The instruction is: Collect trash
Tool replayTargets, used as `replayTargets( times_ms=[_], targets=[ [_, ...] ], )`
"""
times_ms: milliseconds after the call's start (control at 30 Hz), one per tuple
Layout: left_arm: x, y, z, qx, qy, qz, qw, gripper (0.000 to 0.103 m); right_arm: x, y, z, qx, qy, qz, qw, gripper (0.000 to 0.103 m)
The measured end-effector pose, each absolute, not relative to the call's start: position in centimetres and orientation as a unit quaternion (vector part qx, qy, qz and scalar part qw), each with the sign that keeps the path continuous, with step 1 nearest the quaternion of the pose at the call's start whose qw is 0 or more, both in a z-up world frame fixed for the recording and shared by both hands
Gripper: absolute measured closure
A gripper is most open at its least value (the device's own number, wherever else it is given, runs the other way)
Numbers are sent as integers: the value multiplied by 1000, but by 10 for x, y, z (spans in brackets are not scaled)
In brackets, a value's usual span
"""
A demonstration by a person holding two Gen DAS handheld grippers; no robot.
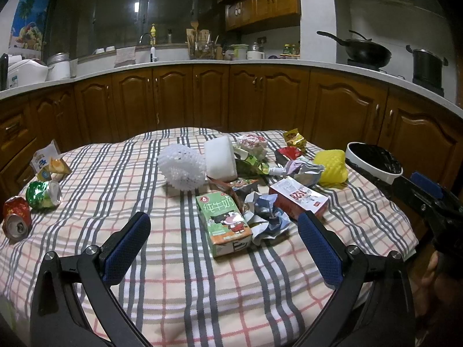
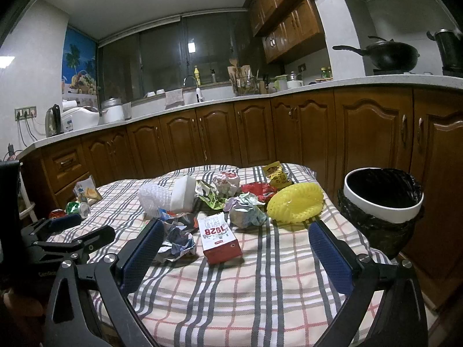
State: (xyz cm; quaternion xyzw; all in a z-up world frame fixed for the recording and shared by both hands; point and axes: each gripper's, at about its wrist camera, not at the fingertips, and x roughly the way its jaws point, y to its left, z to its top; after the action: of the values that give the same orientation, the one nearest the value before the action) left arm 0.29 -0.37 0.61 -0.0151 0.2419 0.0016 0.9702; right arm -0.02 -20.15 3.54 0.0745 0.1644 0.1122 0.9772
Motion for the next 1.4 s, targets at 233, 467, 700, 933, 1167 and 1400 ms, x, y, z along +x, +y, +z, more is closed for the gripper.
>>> replayTargets(
  times_ms=[233, 467, 700, 933, 1167, 1400],
  targets=[
    [3, -5, 6, -15, 242, 2, 970, 0, -1, -201, 36, 73, 165, 112, 977, 2],
    [3, -6, 6, -14, 242, 1, 970, 0, -1, -201, 36, 75, 163, 112, 977, 2],
    [3, -6, 6, -15, 242, 1, 970, 0, -1, -202, 35, 75, 164, 112, 977, 2],
    [10, -9, 11, -23, 249, -8, 968, 0, 2, -206, 37, 81, 168, 112, 976, 2],
    [32, -14, 18, -24, 260, -26, 965, 0, 20, -218, 32, 98, 183, 108, 972, 2],
    [64, -31, 26, -22, 283, -60, 957, 3, 44, -242, 31, 132, 208, 106, 964, 3]
  ],
)
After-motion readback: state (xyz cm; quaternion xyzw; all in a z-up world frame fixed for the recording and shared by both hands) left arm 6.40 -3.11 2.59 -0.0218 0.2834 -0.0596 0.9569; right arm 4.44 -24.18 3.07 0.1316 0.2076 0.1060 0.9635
